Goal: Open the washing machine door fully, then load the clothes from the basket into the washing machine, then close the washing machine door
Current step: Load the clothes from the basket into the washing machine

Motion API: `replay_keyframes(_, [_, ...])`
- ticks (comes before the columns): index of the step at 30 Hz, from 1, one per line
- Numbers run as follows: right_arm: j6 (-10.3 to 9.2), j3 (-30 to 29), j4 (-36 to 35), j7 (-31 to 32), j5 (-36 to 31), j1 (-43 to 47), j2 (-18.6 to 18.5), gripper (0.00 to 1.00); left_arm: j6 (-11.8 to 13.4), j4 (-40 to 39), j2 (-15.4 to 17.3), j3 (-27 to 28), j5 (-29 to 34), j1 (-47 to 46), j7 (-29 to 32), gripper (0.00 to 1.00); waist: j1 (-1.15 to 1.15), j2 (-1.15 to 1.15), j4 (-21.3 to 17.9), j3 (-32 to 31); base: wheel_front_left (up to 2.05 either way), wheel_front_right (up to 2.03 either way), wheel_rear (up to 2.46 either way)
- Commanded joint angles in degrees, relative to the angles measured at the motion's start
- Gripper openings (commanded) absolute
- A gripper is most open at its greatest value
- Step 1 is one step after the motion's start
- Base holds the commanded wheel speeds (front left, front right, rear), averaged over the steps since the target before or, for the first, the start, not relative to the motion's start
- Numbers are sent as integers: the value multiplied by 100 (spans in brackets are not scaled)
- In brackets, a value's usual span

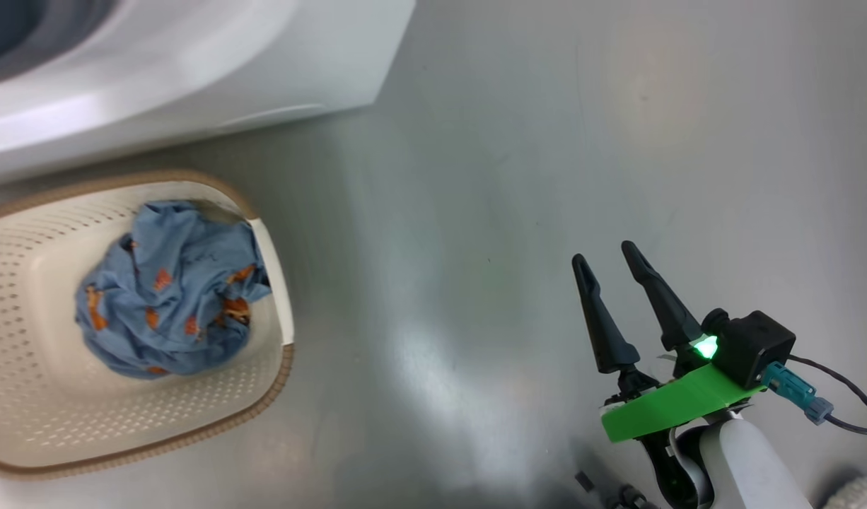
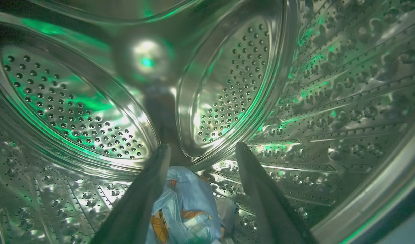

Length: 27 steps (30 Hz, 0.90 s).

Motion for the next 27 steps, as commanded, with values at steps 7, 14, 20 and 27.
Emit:
replay_keyframes(7, [9,-118,56,-68,-211,137,-14,100,-12,-590,-90,638,241,996,-28,100,0,0,378,-670,0,0,0])
replay_keyframes(14, [9,-227,166,-68,-322,231,-14,100,-13,-1006,-386,1068,564,1873,-29,100,0,0,487,-1194,0,0,0])
replay_keyframes(20, [9,-225,104,-68,-503,325,-14,100,19,-1341,-646,1453,893,2746,-29,100,0,0,492,-1651,0,0,0])
replay_keyframes(27, [9,-357,-11,-68,-566,473,-14,100,54,-1755,-967,1891,1213,3778,-29,100,0,0,492,-2152,0,0,0])
